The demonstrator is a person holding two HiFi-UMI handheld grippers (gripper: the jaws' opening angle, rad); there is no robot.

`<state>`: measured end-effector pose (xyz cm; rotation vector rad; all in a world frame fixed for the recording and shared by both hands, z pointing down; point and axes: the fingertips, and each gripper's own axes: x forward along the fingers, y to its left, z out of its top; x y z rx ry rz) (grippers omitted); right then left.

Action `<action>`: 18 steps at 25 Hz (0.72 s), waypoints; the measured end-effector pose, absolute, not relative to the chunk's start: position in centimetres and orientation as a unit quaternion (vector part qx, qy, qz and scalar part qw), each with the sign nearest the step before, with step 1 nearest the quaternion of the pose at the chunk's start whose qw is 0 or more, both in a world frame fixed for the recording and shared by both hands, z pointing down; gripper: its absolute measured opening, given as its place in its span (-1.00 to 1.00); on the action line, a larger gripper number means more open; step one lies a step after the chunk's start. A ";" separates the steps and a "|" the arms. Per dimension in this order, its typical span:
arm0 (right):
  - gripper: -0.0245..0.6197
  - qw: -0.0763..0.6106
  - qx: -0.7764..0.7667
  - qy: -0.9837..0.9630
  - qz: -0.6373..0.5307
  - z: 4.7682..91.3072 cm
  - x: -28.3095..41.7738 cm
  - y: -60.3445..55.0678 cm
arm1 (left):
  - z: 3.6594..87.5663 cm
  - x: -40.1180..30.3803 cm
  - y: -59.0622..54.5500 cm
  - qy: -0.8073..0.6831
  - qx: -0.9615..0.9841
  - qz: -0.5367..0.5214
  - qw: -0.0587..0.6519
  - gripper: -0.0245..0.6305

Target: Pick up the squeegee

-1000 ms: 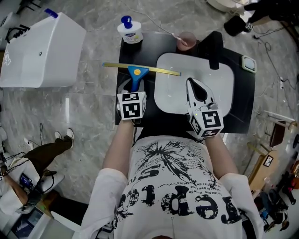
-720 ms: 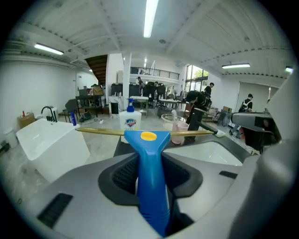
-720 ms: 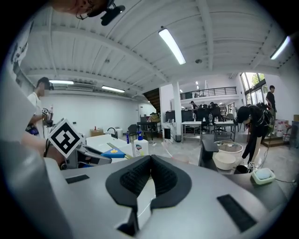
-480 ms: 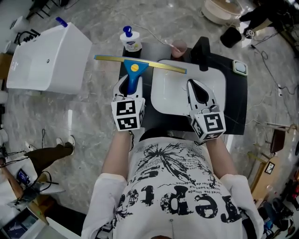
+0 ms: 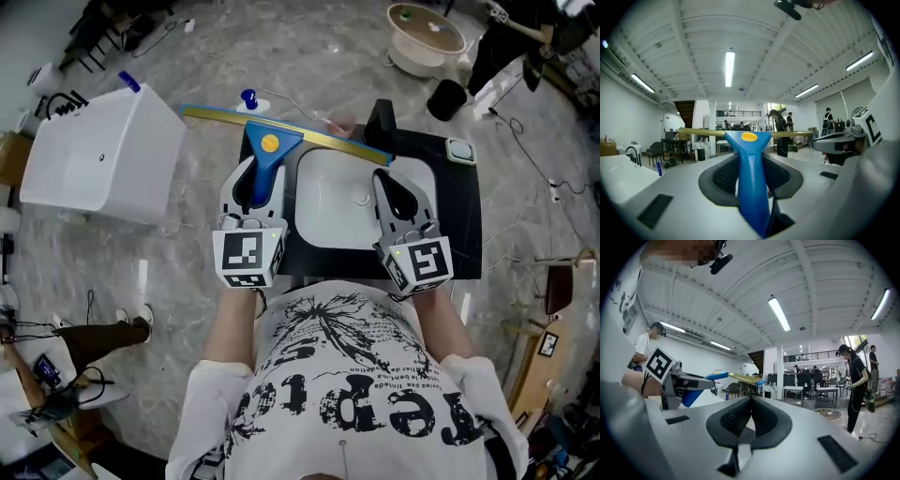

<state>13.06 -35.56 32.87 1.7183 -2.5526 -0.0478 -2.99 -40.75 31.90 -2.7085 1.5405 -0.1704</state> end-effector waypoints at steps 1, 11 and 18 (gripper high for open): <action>-0.88 0.029 0.558 -0.829 -0.020 32.4 13.2 -35.4 | 31.3 -2.8 -40.5 0.488 -0.871 -0.049 0.017 -0.48; -0.88 0.029 0.563 -0.825 -0.034 31.4 14.1 -34.6 | 30.1 -1.6 -39.6 0.467 -0.883 -0.039 0.033 -0.48; -0.89 0.030 0.560 -0.827 -0.028 31.3 13.8 -34.4 | 30.3 -2.1 -39.5 0.472 -0.880 -0.038 0.024 -0.48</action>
